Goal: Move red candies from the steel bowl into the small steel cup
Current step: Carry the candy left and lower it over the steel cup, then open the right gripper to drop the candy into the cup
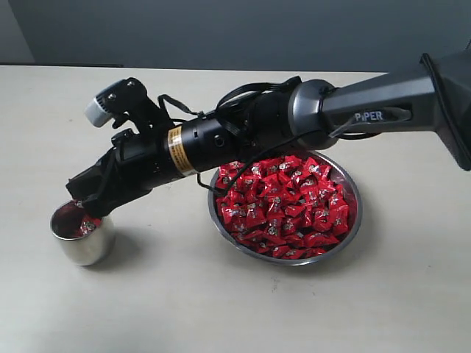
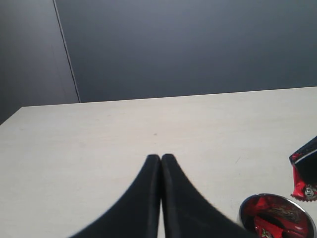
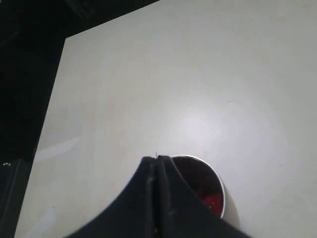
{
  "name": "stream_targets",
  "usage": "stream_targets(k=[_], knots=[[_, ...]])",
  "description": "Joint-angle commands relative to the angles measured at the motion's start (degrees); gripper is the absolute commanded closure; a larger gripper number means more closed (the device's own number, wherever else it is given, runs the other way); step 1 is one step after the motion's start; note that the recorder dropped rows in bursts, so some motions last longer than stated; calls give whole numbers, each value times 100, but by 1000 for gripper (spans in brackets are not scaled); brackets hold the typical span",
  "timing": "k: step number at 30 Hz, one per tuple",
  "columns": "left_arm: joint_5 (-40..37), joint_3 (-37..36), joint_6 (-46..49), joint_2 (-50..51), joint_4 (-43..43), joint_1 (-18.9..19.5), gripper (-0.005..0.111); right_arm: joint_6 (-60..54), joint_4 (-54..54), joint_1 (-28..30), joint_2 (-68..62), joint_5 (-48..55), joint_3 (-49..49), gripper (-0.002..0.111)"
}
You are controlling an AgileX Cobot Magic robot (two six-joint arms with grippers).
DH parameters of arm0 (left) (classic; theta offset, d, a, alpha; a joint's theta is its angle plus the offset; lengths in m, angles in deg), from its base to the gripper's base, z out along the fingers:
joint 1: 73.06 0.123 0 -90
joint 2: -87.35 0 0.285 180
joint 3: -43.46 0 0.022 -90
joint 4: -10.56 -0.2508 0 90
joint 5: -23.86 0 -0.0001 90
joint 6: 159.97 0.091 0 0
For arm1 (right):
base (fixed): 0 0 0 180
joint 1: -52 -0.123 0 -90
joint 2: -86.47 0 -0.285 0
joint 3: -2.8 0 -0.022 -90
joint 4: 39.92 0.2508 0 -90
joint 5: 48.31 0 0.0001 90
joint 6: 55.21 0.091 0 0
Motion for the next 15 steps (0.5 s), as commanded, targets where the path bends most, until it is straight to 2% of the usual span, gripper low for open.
stream_targets(k=[1,15], knots=[[34,-22,-7,-26,-6,3,106,139,-168,-65,-38,13,65,109],[34,-22,-7,-26,-6,3,106,317,-196,-121,-313,49,402,109]])
